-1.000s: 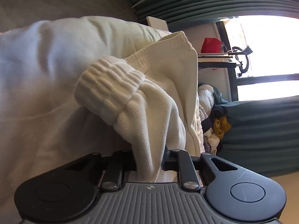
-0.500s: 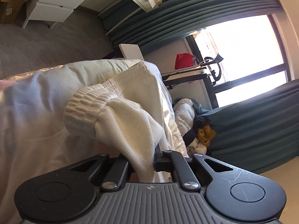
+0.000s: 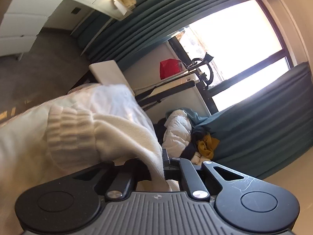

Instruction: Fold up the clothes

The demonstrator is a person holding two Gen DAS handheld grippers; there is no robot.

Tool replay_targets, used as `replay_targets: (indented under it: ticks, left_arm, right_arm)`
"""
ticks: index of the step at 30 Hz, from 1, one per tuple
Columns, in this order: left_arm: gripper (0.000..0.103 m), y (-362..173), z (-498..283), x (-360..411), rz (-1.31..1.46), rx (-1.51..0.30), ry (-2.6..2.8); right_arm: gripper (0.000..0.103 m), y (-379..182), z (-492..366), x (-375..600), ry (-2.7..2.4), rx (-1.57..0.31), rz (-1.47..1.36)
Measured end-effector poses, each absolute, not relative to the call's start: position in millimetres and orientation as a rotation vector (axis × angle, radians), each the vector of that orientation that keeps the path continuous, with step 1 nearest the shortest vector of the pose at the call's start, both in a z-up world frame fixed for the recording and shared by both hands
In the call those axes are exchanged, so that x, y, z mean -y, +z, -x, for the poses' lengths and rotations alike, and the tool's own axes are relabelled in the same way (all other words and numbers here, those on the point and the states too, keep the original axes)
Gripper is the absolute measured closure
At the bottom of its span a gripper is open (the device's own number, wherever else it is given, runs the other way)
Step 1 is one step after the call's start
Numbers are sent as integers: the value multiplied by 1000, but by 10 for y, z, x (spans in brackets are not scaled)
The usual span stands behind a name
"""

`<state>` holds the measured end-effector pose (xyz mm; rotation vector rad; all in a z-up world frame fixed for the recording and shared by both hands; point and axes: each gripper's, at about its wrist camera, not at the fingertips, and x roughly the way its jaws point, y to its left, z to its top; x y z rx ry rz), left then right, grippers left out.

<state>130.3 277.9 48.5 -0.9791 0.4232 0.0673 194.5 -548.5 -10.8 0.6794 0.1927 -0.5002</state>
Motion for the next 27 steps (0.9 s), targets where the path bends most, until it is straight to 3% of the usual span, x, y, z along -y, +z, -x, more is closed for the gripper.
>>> replay_targets:
  ticks: [8,14,18,21,23,27]
  left_arm:
    - [97,-205,-3099,-2663,874,-561,176]
    - [92,-648,-3811,-2621,788,-685,214]
    - [68,-606,-3748,-2634,814,-671,121]
    - [54,-495,-3559,-2616,828,-643,30]
    - [41,-394,-3289,-2566,861,-612,-15]
    - [29,-259,-2652,-2431,931,-587,-87]
  right_arm:
    - [97,-544,-3810,5323,-453,-338,-401]
    - [93,-1064,-4293,5309,-408,-438,-411]
    - [86,-1101,-4078,5596,-283,-433,-552]
    - [67,-994,-3777,5763,-240,-433,-602]
    - [62,-895,-3496,5828,-238,-401,-614]
    - [39,-860,-2928,6006,-283,-386,-713]
